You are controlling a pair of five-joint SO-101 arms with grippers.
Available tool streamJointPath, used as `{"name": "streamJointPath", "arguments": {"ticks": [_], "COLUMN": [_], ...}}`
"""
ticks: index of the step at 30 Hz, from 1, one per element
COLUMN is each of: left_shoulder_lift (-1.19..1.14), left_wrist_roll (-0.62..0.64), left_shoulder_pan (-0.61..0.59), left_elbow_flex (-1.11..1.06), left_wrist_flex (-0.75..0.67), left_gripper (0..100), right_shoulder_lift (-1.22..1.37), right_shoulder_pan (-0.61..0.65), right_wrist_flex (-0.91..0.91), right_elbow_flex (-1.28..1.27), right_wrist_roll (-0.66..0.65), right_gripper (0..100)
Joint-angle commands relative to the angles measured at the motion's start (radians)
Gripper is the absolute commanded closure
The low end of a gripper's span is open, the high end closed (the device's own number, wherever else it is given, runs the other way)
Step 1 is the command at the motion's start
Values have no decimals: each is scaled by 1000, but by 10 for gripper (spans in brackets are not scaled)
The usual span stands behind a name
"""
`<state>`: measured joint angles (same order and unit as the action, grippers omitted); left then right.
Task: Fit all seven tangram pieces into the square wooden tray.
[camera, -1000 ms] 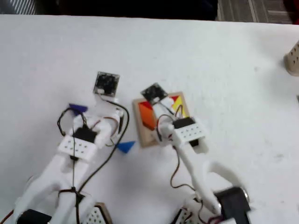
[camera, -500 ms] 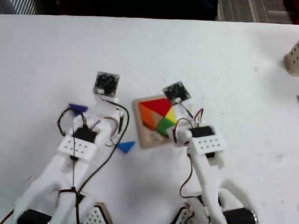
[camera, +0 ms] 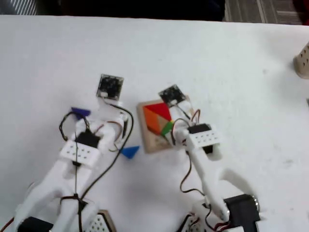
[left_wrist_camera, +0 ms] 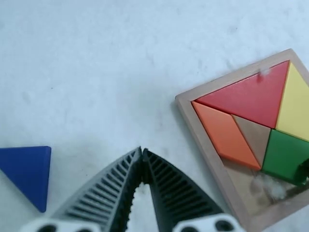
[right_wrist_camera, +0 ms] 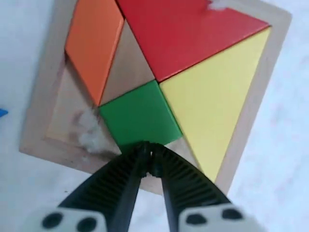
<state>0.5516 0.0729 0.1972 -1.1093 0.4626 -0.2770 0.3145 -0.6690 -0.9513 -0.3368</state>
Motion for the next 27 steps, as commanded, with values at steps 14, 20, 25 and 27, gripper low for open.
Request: {"name": "streamJointPath", "arguments": {"ticks": [14, 20, 25, 27], "left_shoulder_lift": [38, 38, 30, -13], "left_wrist_roll": [-5, -3, -3, -3], "left_shoulder_pan": [-96, -148, -231, -272], "left_elbow_flex": [26, 40, 72, 107], "left_wrist_flex": [-20, -18, -11, -3], "left_gripper": [909, 818, 813, 813], "right_shoulder_lift": [-193, -199, -199, -199], "right_shoulder_pan": [-96, -124, -203, -231], "right_wrist_flex": [-105, -105, -122, -150], "right_elbow_flex": [-29, -34, -35, -35], "right_wrist_roll": [-8, -8, -8, -11], "right_gripper": [981, 981, 981, 981]}}
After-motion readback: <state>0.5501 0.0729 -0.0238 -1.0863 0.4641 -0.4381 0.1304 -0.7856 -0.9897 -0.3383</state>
